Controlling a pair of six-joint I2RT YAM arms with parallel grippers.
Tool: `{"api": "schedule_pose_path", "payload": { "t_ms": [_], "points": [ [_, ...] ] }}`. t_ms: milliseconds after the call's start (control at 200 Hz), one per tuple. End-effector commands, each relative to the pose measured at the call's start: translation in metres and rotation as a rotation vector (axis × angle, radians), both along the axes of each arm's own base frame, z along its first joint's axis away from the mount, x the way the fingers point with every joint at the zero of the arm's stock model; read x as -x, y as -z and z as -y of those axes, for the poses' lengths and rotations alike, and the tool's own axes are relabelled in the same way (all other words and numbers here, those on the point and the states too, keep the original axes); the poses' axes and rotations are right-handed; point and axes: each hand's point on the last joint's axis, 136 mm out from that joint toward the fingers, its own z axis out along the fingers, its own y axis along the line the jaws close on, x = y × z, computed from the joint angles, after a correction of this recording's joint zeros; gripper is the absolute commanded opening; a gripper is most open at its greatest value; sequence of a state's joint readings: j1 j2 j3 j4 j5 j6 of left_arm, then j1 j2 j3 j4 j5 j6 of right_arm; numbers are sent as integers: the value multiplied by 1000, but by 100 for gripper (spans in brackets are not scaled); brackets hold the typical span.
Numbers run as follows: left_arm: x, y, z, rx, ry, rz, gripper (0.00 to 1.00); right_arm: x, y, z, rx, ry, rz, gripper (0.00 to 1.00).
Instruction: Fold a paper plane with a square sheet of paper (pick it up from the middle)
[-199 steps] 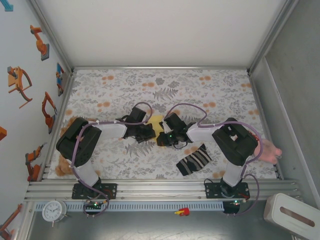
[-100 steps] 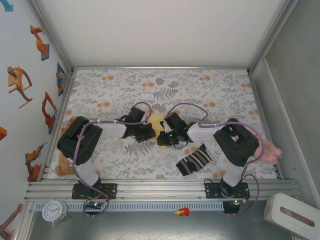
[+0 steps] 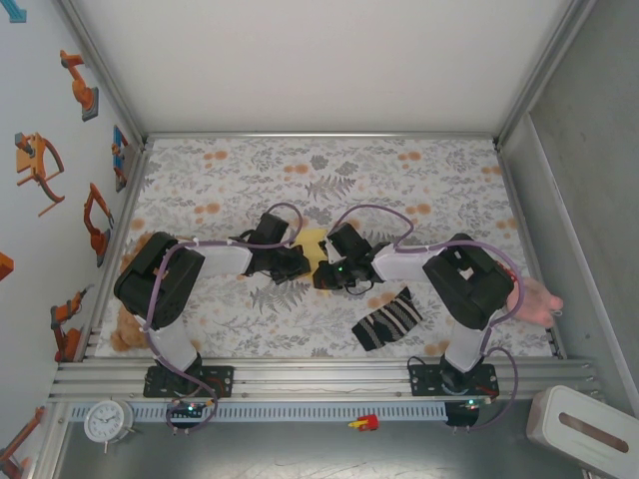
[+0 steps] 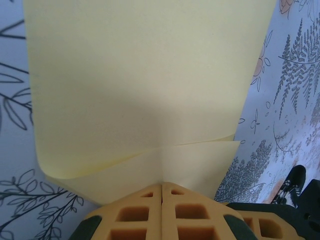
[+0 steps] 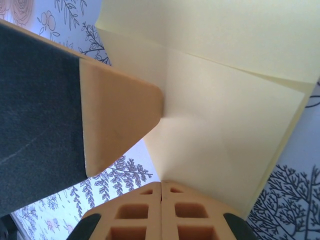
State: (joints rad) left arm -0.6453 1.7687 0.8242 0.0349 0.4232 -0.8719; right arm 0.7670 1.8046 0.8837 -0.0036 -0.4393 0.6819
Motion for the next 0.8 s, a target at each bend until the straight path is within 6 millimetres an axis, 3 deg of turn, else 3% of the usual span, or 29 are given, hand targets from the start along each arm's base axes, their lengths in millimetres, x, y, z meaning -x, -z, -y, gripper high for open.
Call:
{"api": "schedule_pose_path", "payload": {
  "t_ms": [0, 195, 426, 591, 796],
  "points": [
    [1, 13, -18, -74, 2, -4, 4, 12, 27, 16, 55, 17, -68, 0],
    [-14, 10, -21, -46, 13, 46, 5, 35, 52, 40, 130, 29, -162, 0],
    [-28, 17, -35, -19, 7, 69, 9, 51, 64, 64, 192, 52, -225, 0],
    [-40, 22, -54, -39, -31, 75, 11, 47, 58, 63, 178, 68, -211, 0],
    [-59, 14, -65, 5, -87, 102, 11, 35, 49, 46, 100, 87, -200, 0]
  ]
}}
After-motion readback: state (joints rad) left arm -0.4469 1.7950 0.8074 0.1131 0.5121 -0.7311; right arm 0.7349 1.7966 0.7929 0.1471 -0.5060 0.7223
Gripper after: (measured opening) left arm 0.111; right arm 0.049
